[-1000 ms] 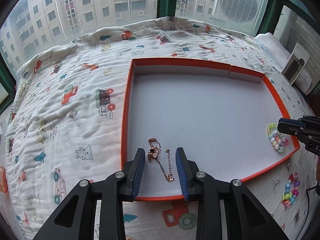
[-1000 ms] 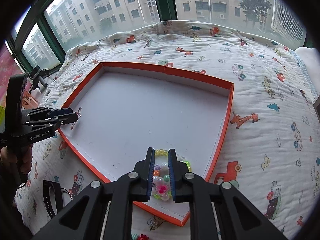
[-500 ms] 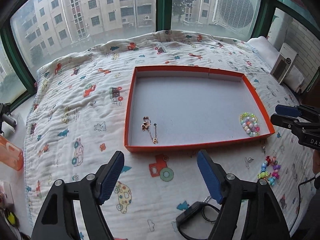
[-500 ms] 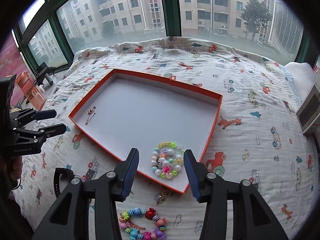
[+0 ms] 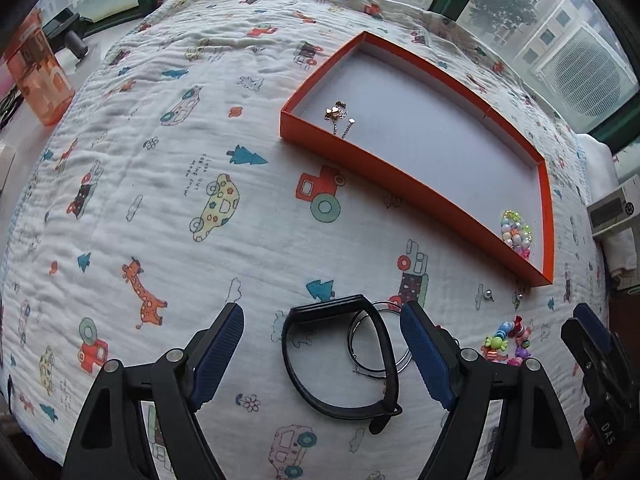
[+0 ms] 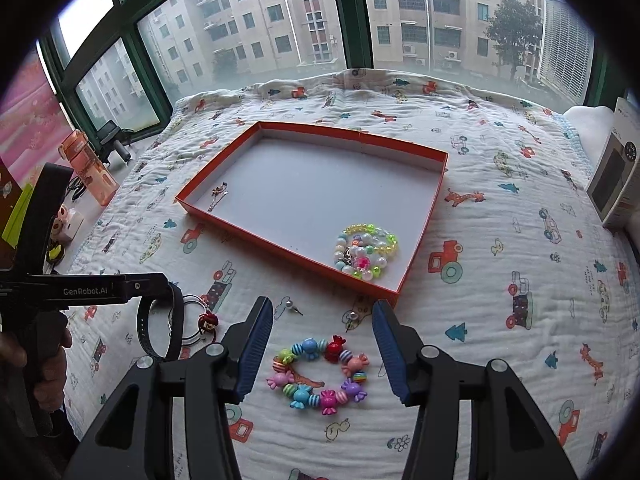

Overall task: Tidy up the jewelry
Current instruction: 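Lower the left tool onto the black watch band and close it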

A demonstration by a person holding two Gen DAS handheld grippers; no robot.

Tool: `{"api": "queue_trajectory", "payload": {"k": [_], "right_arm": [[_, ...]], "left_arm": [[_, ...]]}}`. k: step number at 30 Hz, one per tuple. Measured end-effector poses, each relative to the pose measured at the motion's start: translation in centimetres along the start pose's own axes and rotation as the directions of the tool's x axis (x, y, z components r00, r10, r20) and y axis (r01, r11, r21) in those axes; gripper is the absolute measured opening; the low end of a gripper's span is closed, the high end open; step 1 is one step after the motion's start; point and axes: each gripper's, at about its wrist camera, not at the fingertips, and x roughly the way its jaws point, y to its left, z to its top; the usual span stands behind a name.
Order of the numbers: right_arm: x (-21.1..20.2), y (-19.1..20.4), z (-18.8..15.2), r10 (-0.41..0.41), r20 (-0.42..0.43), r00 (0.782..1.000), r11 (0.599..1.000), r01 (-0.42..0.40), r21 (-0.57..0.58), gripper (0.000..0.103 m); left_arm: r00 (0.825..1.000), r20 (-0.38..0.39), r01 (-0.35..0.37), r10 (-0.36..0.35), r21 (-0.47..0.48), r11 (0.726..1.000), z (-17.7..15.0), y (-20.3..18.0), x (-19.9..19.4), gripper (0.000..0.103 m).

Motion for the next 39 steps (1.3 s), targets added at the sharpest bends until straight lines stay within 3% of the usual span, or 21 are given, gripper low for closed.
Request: {"api": "queue_trajectory", "payload": {"k": [5, 17, 20, 24, 32, 39], "right_arm": [[-0.3, 0.1, -0.8, 0.022, 0.002, 1.0, 1.0, -0.022, -0.008, 0.057], [-0.4, -1.0, -2.0, 0.05, -0.002, 0.999, 0.999, -0.05, 0.014, 0.057], [-0.3, -1.3, -2.4, 0.042, -0.013, 0.999, 0.999, -0.042, 0.016, 0.057], [-0.2, -1.4, -2.9, 0.042, -0.029, 0.999, 0.999, -0.042, 0.013, 0.057], [0.2, -1.5, -4.1, 0.043, -0.069, 0.997, 0.999, -0.042, 0.007, 0.057], [0.9, -1.8, -4.5, 0.053, -0.089, 0.995, 0.998, -0.051, 0.03, 0.057]], "left_arm": [[0.998, -0.003, -0.068, 0.068, -0.073, 0.995, -0.1, -0.5, 0.3, 0.087], [0.992, -0.049, -0.12, 0.113, -0.157, 0.98, -0.2, -0.6, 2.6, 0.085], [0.989, -0.035, -0.145, 0.141, -0.135, 0.98, -0.3, -1.1, 2.9, 0.082], [0.992, 0.0, -0.129, 0.13, -0.099, 0.987, -0.4, -1.9, 2.8, 0.064], [0.995, 0.02, -0.1, 0.101, -0.052, 0.994, -0.7, -1.6, 2.3, 0.061], [0.995, 0.069, -0.07, 0.067, 0.053, 0.996, -1.3, -0.5, -0.3, 0.061]]}}
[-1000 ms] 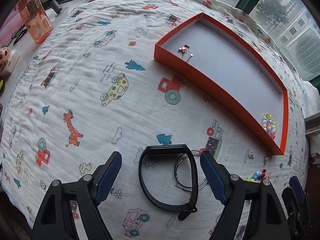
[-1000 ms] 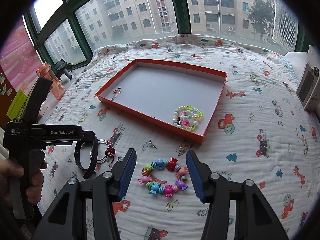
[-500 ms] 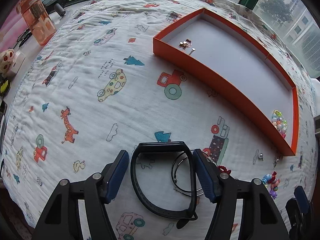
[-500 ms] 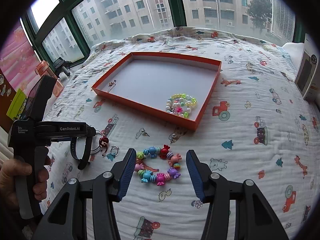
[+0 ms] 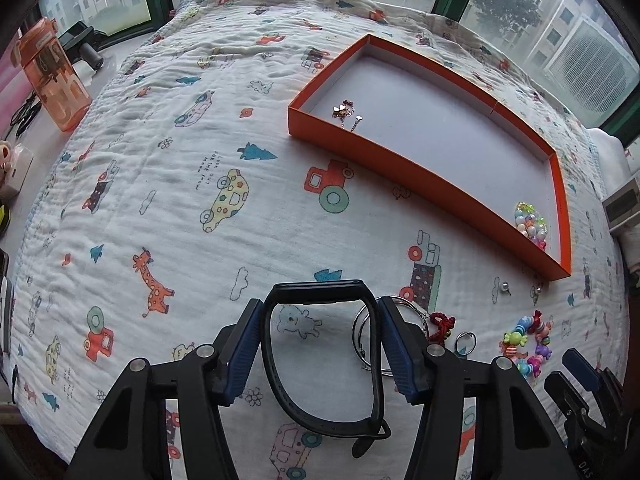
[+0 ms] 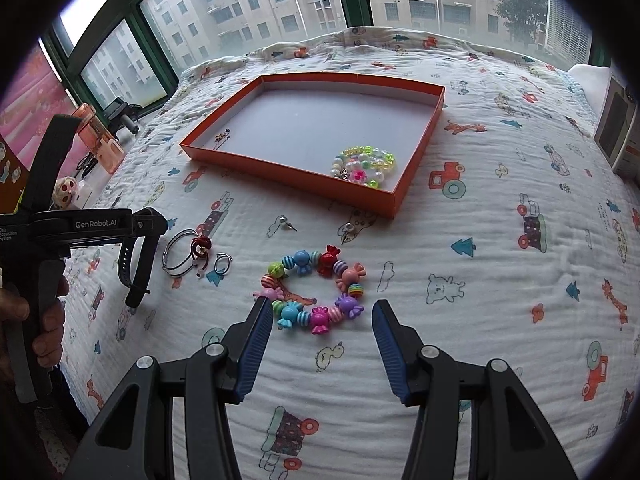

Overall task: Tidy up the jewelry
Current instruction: 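Lower the left tool onto the black watch band and close it, then grasp the candy-bead bracelet with the right tool while the left tool holds the band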

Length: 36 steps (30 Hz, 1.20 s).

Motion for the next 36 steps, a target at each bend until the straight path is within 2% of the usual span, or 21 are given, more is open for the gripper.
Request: {"api": "queue_trajectory", "payload": {"k": [4, 8, 16, 18, 22, 27, 31, 33, 36], "right_arm": [[0.4, -0.3, 0.3, -0.026, 0.002, 1.0, 1.0, 0.026, -0.001, 0.056], [1.2, -0.3, 0.7, -0.046, -0.013, 0.999, 0.998, 0.045, -0.036, 0.042], [2.7, 0.5, 1.3, -0.076, -0.032, 0.997, 0.98, 0.069, -0.185, 0.041], [3.2, 0.5, 1.3, -0.095, -0.046, 0.994, 0.973, 0.083, -0.213, 0.04], [3.5, 0.6, 1.4, -0.12, -0.05, 0.992, 0.96, 0.103, -0.261, 0.033], [3.6, 1.1, 1.4, -0.141, -0.057, 0.988, 0.94, 0.116, -0.321, 0.032], [3.7, 1.8, 1.2, -0.157, -0.055, 0.986, 0.925, 0.127, -0.358, 0.024], [3.7, 2.0, 1.1, -0.172, -0.048, 0.984, 0.919, 0.143, -0.367, 0.024], [3.5, 1.8, 1.2, -0.172, -0.048, 0.984, 0.933, 0.147, -0.33, 0.023]], "left_arm": [[1.0, 0.028, 0.012, -0.014, 0.059, 0.998, -0.1, 0.5, -1.3, 0.061], [0.998, 0.034, 0.043, -0.046, 0.089, 0.995, -0.5, 1.1, -1.9, 0.061], [0.995, 0.016, 0.091, -0.094, 0.13, 0.987, -1.2, 1.4, -1.8, 0.061], [0.995, 0.013, 0.092, -0.095, 0.142, 0.986, -1.2, 1.3, -1.7, 0.061], [0.996, 0.01, 0.086, -0.089, 0.153, 0.984, -1.0, 1.3, -1.4, 0.061], [0.996, 0.007, 0.086, -0.088, 0.153, 0.984, -0.7, 1.6, -1.1, 0.061], [0.996, 0.014, 0.082, -0.085, 0.157, 0.984, -0.6, 1.7, -1.2, 0.061], [0.996, 0.017, 0.082, -0.085, 0.154, 0.985, -0.6, 1.8, -1.3, 0.061], [0.995, 0.023, 0.088, -0.093, 0.15, 0.985, -0.7, 2.0, -1.8, 0.061]]}}
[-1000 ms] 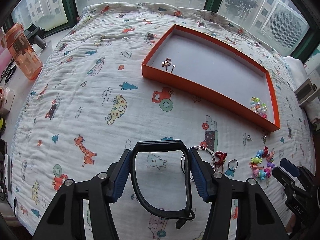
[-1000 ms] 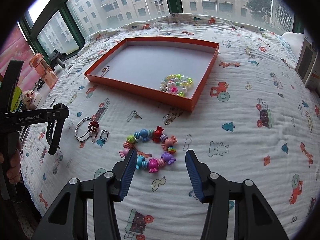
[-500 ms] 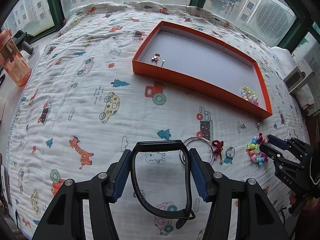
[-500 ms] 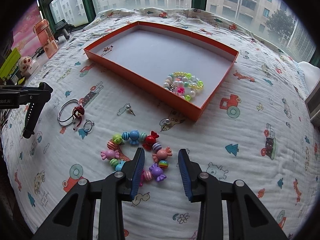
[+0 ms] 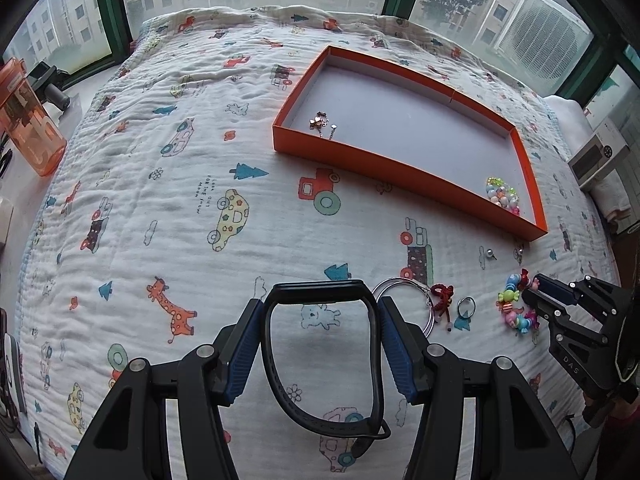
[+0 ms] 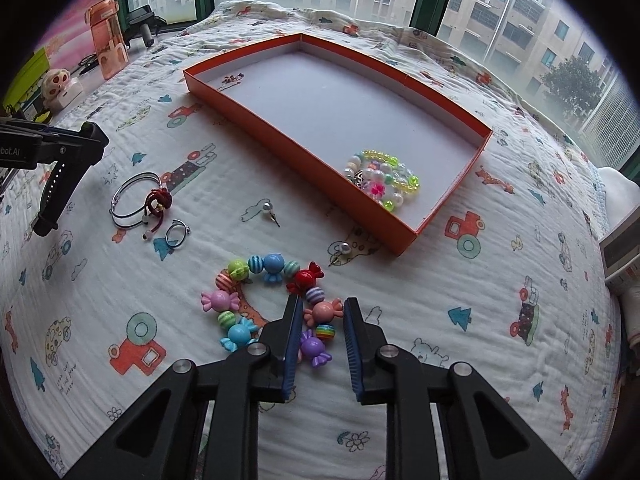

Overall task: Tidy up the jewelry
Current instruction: 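Grasp the candy-bead bracelet with the right tool while the left tool holds the band, then carry the watch band in the left tool while the right tool carries the candy bracelet to the tray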

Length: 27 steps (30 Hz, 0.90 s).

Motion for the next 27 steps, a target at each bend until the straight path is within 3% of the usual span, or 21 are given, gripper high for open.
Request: {"api": "queue_trajectory", "payload": {"k": [8, 27], "right_arm": [[-2.6, -0.3, -0.1, 0.021, 0.058, 0.998, 0.99, -0.029, 0.141, 0.023], [-9.9, 0.0, 0.9, -0.046, 0.224, 0.974, 0.958, -0.021, 0.287, 0.024]], "left_arm": [[0.999, 0.045, 0.008, -0.009, 0.017, 1.0, -0.1, -0.1, -2.5, 0.061], [0.978, 0.204, 0.041, -0.055, 0.072, 0.997, 0.6, -2.5, -9.1, 0.061]]}}
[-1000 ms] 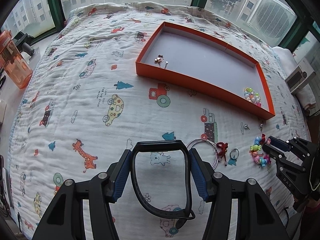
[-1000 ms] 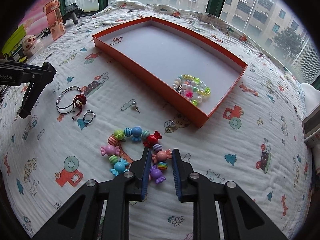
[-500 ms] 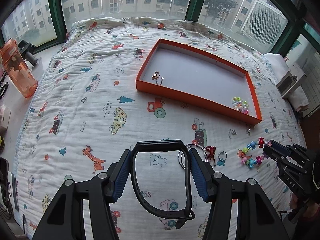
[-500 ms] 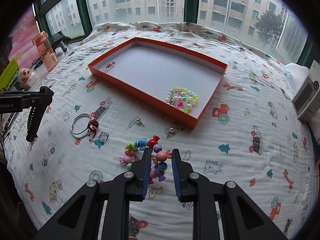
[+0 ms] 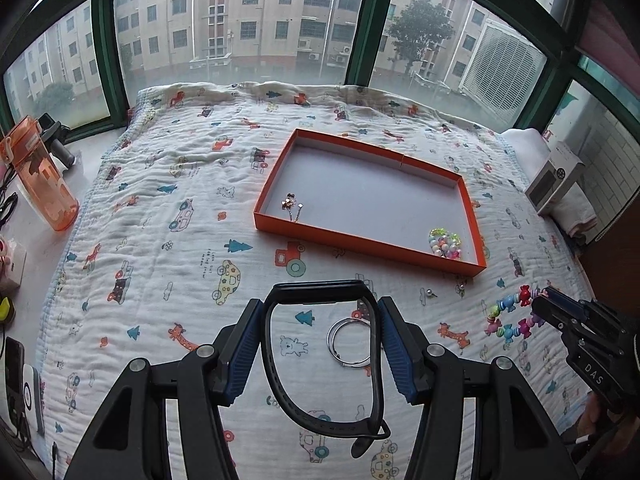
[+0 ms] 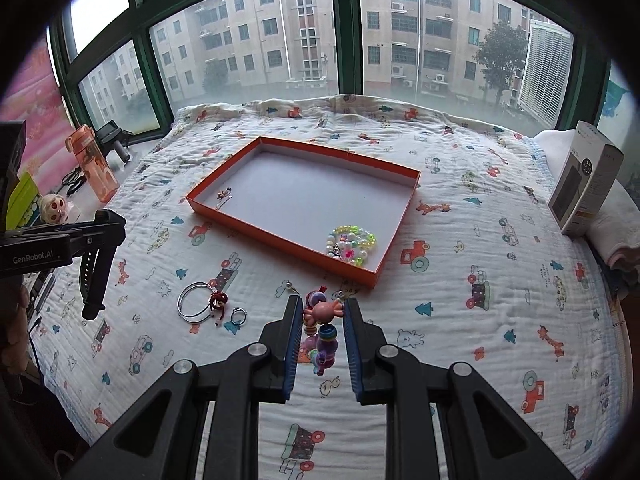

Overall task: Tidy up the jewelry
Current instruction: 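Carry the watch band in the left tool while the right tool carries the candy bracelet to the tray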

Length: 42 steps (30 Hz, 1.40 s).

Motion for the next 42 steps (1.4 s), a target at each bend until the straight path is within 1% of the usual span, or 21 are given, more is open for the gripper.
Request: {"api": "queue_trajectory", "payload": {"k": [8, 14, 18, 25, 28, 32, 36, 40, 42], "right_arm": [[-1.3, 0.3, 2.1, 0.011, 0.073, 0.997, 1.0, -0.013, 0.02, 0.024], [-1.3, 0.4, 4.0, 0.017, 0.105, 0.994, 1.0, -0.019, 0.019, 0.024], [-0.6, 0.2, 5.4, 0.01, 0.119, 0.993, 1.0, -0.012, 0.013, 0.024], [2.0, -1.3, 7.7, 0.004, 0.118, 0.993, 0.999, -0.009, 0.044, 0.024], [3.7, -2.2, 8.6, 0.011, 0.104, 0.995, 0.997, -0.019, 0.072, 0.024], [6.6, -3.0, 9.4, 0.011, 0.072, 0.997, 0.995, -0.018, 0.098, 0.024], [9.5, -3.8, 9.7, 0.071, 0.037, 0.997, 0.987, -0.076, 0.139, 0.024], [12.2, -4.3, 9.7, 0.131, -0.006, 0.991, 0.976, -0.128, 0.176, 0.024], [13.3, -4.6, 9.5, 0.127, -0.023, 0.992, 0.975, -0.12, 0.187, 0.024]], "left_arm": [[0.998, 0.067, 0.016, -0.017, 0.017, 1.0, 2.3, -0.7, -0.9, 0.061], [0.993, 0.115, 0.03, -0.035, 0.04, 0.999, 5.1, -0.9, -0.7, 0.061], [0.99, 0.131, 0.04, -0.047, 0.054, 0.998, 7.3, -1.1, 0.4, 0.061], [0.99, 0.13, 0.046, -0.056, 0.074, 0.996, 11.3, -1.8, 4.4, 0.061], [0.99, 0.124, 0.056, -0.065, 0.077, 0.995, 13.1, -1.8, 6.7, 0.061], [0.992, 0.097, 0.072, -0.08, 0.083, 0.994, 14.8, -1.8, 10.4, 0.061], [0.996, 0.047, 0.077, -0.082, 0.097, 0.992, 15.6, -1.9, 14.5, 0.061], [0.998, 0.006, 0.068, -0.069, 0.117, 0.991, 15.9, -2.1, 17.9, 0.061], [0.998, -0.012, 0.06, -0.059, 0.126, 0.99, 15.7, -2.0, 19.4, 0.061]]}}
